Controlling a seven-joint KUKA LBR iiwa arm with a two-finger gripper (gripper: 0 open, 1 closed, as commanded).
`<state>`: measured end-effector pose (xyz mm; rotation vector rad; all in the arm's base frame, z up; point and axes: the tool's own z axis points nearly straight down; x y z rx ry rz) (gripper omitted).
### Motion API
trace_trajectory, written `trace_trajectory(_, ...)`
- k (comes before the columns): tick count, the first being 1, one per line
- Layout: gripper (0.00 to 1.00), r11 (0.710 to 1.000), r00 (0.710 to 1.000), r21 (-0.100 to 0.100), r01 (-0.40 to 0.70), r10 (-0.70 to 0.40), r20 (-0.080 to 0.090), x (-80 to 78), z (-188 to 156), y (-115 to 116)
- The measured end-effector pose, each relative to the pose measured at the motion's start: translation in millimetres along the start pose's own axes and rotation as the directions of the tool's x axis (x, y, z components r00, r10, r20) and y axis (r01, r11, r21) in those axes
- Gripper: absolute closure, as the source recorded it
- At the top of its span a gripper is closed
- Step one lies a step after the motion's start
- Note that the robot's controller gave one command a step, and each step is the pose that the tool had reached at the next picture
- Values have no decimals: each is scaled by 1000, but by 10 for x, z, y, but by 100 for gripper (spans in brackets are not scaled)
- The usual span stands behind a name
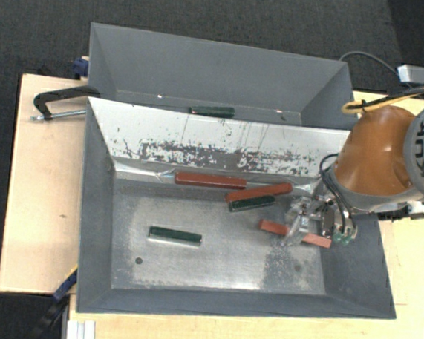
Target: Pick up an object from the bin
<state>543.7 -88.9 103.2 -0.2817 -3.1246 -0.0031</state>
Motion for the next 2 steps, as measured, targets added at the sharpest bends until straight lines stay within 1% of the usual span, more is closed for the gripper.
trace_trajectory(1, 100, 1000, 1000, 0, 0, 0, 6, -12, -214, 1)
trace_trajectory(2, 100, 1000, 1000, 0, 0, 0, 9, -16, -406, 4)
